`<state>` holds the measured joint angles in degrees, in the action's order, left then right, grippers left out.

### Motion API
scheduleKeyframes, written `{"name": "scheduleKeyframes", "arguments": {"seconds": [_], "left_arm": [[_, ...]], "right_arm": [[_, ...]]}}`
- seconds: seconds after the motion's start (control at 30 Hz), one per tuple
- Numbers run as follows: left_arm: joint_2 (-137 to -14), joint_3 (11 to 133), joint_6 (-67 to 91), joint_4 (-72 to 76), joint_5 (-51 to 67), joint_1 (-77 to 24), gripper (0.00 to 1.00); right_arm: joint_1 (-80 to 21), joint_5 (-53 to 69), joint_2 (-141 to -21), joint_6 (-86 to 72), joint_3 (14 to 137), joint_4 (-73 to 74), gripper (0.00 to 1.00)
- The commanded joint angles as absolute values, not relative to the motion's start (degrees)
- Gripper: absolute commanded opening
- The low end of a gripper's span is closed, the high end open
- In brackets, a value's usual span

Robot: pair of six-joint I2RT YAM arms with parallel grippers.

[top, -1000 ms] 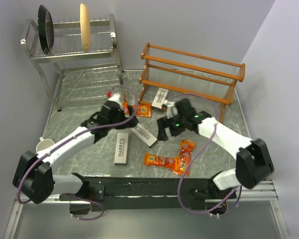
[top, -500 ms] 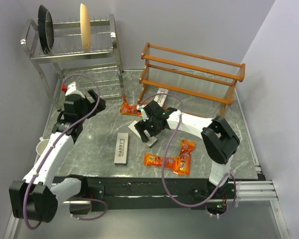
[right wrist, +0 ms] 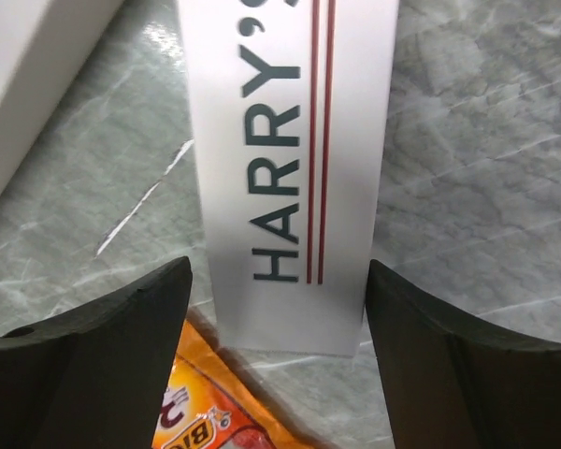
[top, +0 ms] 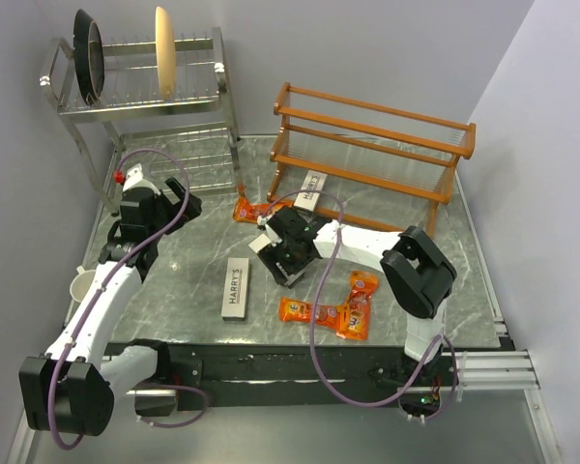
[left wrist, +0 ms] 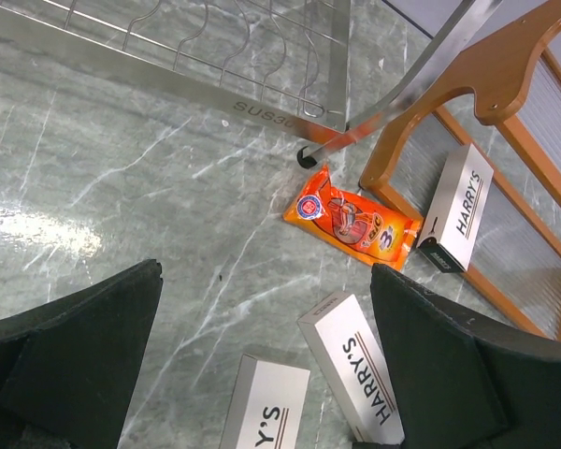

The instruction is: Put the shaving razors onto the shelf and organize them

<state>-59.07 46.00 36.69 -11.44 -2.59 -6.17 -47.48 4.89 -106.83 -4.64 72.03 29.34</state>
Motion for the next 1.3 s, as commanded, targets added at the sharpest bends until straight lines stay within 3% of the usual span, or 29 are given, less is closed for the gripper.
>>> {"name": "scheduleKeyframes", "arguments": {"seconds": [0.0, 0.23, 0.33, 0.63, 0.8, 1.27], "left_arm": [[-57.9, 46.2, 36.8, -9.8, -1.7, -5.7, 0.99], [-58.4, 45.7, 37.4, -8.3, -0.8, -5.8, 1.0], [-58.7, 45.6, 36.7, -7.7, -0.9, -5.7, 1.0], [-60.6, 45.2, 37.2, -4.8, -0.5, -5.7, 1.0], [-62.0, 46.2, 37.3, -4.1, 0.3, -5.7, 0.99], [-64.2, 46.9, 37.1, -3.5, 0.4, -5.5, 0.99]], "right_arm": [[-47.4, 2.9, -108.9, -6.8, 73.3, 29.0, 0.75], [-47.4, 0.1, -107.7, -7.5, 70.2, 27.3, 0.51], [-47.1, -2.7, -104.1, -9.0, 69.2, 27.6, 0.48], [-39.5, -7.2, -87.2, -17.2, 63.6, 33.2, 0.48], [-28.4, -8.0, -90.1, -19.2, 64.7, 34.0, 0.46], [-22.7, -14.5, -101.2, -23.2, 73.8, 31.1, 0.45]]}}
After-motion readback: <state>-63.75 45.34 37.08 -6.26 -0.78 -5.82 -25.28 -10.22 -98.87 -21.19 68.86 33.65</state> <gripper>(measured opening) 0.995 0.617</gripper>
